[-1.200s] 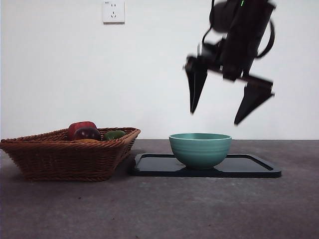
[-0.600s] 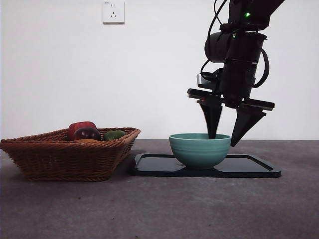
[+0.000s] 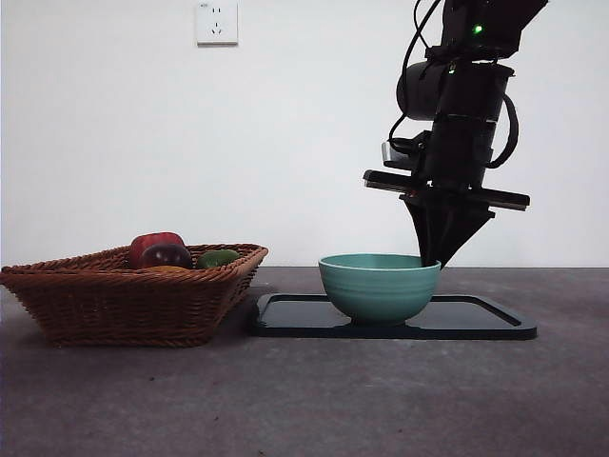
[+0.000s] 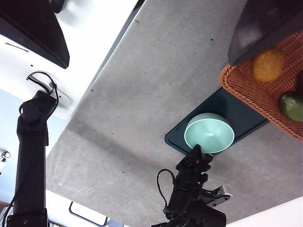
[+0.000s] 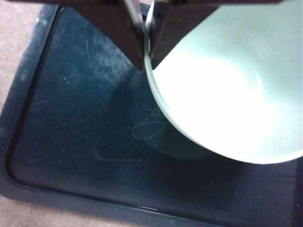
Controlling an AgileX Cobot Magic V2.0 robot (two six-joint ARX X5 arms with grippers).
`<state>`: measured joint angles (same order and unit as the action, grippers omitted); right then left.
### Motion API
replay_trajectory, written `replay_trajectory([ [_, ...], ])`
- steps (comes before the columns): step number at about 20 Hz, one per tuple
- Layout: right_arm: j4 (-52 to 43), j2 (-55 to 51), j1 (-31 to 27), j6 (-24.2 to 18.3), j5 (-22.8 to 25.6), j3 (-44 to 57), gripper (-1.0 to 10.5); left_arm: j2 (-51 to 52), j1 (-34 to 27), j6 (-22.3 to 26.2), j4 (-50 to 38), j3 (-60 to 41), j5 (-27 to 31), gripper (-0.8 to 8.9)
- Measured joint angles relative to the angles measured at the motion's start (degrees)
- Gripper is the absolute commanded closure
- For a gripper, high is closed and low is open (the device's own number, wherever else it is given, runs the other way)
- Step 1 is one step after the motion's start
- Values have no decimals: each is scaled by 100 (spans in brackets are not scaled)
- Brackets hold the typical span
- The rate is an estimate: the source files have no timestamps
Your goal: Pick up the wifruite, put it on the bowl, pick up the plate, put it on desk
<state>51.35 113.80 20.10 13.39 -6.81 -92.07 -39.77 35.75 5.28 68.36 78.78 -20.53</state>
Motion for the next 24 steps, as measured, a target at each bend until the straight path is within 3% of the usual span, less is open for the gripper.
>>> replay_trajectory([
  [8, 1016, -1283, 131, -258, 81, 107, 939, 0, 0, 0, 0, 0, 0, 190],
  [14, 925, -2610, 756, -275, -57, 1827, 939, 0, 0, 0, 0, 0, 0, 190],
  [20, -208, -2791, 1512, 229, -44, 2900, 939, -4, 0, 0, -2, 0, 0, 190],
  [24, -649, -2782, 1700, 592, 256, 3357, 939, -9, 0, 0, -2, 0, 0, 190],
])
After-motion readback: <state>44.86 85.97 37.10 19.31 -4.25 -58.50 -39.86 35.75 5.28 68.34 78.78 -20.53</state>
